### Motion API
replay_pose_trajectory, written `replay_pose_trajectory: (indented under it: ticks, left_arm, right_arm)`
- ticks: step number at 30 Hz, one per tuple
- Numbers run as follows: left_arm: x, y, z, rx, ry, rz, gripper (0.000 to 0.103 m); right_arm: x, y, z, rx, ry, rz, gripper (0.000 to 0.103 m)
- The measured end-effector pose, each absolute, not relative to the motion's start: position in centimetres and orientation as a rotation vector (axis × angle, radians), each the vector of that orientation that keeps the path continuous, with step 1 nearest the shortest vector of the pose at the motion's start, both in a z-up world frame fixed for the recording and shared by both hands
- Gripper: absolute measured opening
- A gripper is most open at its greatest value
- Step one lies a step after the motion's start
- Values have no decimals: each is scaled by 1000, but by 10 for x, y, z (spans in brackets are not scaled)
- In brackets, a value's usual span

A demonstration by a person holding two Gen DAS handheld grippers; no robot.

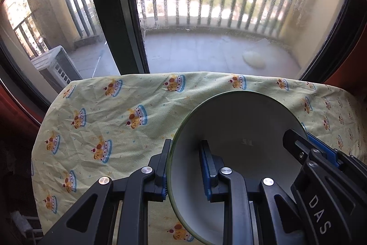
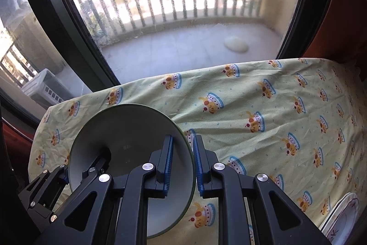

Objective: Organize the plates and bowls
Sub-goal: 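Carry the small bowl with both grippers over the green-rimmed bowls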

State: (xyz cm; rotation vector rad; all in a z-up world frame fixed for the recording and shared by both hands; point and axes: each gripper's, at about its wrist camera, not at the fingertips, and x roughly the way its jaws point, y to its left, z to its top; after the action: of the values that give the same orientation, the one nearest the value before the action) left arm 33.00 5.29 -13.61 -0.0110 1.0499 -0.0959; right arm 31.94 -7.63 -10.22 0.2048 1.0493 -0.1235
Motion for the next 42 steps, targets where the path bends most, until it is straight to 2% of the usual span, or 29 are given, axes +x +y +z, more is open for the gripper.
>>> replay_pose_trajectory:
  ticks: [24, 42]
  left_arm:
    - [234, 25, -57, -5, 948, -58, 21]
    - [141, -16, -50, -30, 920, -26, 22]
  right_arm:
    - [223, -116, -23, 229, 941, -77, 21]
    - [124, -164, -10, 203, 907, -31, 21]
